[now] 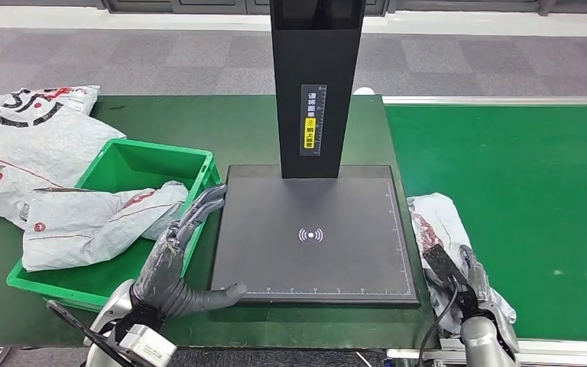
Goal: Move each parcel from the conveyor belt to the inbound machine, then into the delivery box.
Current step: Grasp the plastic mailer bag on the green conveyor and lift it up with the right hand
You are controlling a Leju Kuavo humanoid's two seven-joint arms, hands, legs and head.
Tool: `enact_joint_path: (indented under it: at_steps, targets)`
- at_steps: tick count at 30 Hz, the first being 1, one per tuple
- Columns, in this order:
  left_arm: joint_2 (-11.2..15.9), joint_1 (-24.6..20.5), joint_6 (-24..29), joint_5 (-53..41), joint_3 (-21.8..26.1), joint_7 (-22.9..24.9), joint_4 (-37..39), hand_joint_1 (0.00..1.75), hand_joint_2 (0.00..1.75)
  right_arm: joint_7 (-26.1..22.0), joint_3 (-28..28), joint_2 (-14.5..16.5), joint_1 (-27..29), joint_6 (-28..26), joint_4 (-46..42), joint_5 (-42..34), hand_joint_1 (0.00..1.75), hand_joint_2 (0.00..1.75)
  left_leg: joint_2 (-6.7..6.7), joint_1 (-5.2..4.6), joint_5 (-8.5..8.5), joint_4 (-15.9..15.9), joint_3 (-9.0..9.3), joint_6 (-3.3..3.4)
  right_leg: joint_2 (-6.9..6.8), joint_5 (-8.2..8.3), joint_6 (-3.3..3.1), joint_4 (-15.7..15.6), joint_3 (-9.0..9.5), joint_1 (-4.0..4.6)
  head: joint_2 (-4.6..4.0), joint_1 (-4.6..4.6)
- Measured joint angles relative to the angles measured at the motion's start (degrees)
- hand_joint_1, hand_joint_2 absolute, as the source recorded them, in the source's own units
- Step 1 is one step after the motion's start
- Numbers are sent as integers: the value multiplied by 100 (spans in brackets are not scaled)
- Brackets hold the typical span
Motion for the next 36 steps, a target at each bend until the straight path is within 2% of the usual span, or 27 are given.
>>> enact_joint_path:
  at_steps: [12,13,16,17,36]
  targets:
    - [0,-16,-17,0,0,-1,48,0,175,11,255,-146,-15,67,152,111,0,175,1,0,0,0,0,0,1,0,0,0,-1,1,0,0]
    - [0,-16,-17,0,0,-2,48,0,175,13,262,-153,-15,71,160,114,13,175,1,0,0,0,0,0,1,0,0,0,-1,1,0,0]
    - [0,-19,-17,0,0,-13,56,0,175,25,293,-174,-11,95,181,152,144,175,1,0,0,0,1,0,1,0,0,0,-1,2,0,0]
    - [0,-21,-17,0,0,-18,65,0,175,30,316,-180,-7,103,189,173,175,175,1,0,0,0,1,0,1,0,0,0,-1,2,0,0]
    - [0,-161,-103,8,0,-77,246,0,175,12,564,-287,72,226,209,293,175,175,0,2,0,0,7,0,1,-2,-2,0,4,4,0,0]
